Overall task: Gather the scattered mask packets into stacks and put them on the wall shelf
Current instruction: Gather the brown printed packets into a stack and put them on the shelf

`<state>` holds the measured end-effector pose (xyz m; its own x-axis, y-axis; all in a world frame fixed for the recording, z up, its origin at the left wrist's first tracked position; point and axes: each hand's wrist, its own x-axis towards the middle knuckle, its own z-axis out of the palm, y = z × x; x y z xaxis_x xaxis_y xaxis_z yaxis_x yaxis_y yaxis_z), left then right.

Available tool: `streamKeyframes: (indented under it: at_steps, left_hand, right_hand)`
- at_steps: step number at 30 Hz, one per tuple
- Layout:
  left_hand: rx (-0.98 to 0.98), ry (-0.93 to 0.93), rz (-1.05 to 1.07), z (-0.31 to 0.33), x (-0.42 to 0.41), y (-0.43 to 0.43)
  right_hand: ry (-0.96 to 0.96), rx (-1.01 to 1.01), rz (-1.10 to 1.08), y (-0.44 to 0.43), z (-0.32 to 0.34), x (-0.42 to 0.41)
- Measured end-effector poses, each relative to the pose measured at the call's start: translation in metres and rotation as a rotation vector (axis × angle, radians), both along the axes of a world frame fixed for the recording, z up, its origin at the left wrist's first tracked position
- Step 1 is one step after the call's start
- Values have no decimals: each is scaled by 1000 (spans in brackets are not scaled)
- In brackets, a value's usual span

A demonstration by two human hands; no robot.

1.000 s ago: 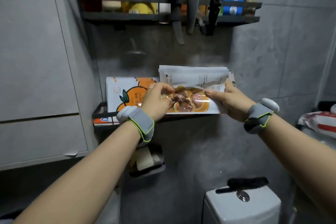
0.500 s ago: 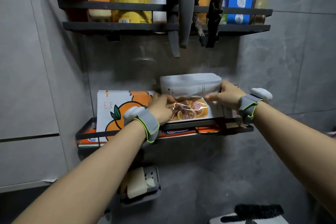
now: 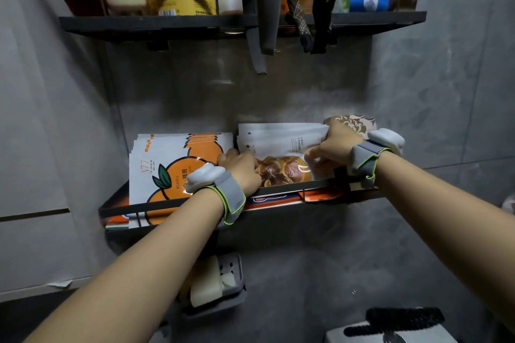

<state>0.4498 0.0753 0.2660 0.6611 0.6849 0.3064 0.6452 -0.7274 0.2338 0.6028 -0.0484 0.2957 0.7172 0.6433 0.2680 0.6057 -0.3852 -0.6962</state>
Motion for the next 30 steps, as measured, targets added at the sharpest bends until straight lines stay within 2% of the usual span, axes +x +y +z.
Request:
streamKeyframes:
  at_steps: [3,8,16,20,26,30]
  left_hand:
    - [31,-44,15,-4,1,-1]
    - [43,-142,14,-6,-2,-2]
    - [76,-231,7,-7,-3,-6]
    - [129,-265,12,-8,-4,-5]
    - [149,-180,52,-7,-4,-8]
    - [134,-158,33,-6,-7,-10]
  right_hand:
    - [-97,24,-82,4,-4,-2]
    - [-155,98,-86,8,-12,-8]
    - [-303,101,-118,8,-27,-6]
    - [-430,125,-146,11,-24,-11]
    - [-479,8,-172,18,-24,-11]
    - [-443,25,-141,17,-26,-13]
